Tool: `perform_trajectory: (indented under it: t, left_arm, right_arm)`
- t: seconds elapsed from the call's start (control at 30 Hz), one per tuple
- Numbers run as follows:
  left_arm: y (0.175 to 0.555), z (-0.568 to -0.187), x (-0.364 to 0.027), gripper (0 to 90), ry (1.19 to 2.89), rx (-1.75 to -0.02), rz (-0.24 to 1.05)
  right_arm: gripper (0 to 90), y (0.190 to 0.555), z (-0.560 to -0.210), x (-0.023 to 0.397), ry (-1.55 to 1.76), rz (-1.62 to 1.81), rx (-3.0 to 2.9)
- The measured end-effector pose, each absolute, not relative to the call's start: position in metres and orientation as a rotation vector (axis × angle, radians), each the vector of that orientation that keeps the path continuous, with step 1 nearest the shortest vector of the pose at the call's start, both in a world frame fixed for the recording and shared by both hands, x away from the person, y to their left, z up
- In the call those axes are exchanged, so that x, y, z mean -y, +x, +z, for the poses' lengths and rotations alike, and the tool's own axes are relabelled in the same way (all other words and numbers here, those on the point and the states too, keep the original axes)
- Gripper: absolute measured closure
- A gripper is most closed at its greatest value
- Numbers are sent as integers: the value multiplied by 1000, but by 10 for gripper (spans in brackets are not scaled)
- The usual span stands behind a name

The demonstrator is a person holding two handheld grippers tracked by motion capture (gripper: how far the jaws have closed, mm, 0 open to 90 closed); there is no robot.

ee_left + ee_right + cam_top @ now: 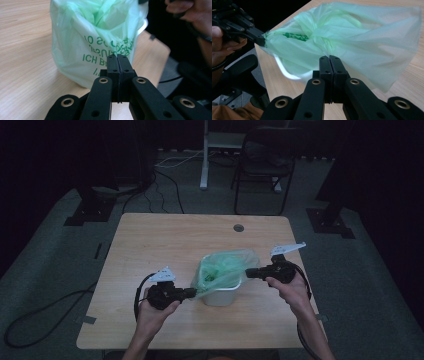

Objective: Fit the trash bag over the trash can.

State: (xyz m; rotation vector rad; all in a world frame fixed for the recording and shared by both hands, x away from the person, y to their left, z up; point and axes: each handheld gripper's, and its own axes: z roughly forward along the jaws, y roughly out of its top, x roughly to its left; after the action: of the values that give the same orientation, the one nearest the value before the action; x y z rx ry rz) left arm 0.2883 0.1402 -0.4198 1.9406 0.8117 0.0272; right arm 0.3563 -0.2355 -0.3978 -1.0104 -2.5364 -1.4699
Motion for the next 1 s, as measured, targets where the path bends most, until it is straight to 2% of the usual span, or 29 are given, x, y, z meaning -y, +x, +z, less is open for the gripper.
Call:
perform_trajectory:
  t: [0.47,0.77,0.83,1.0]
  left_arm:
    - [287,-418,-157,900,1888,-837,4]
    - [289,-441,-141,900,1979,-866,-34]
    - [290,-443,-140,895,1986,-865,-42]
    - [290,-435,-139,709,1970,-848,6]
  right_arm:
    - [900,340,-394,246,-1011,-1452,2545]
    - [896,338,-412,245,-1028,-1352,2570]
    - [871,338,-414,244,-1024,-1333,2577]
    - [764,337,-403,248,-998,-1412,2568]
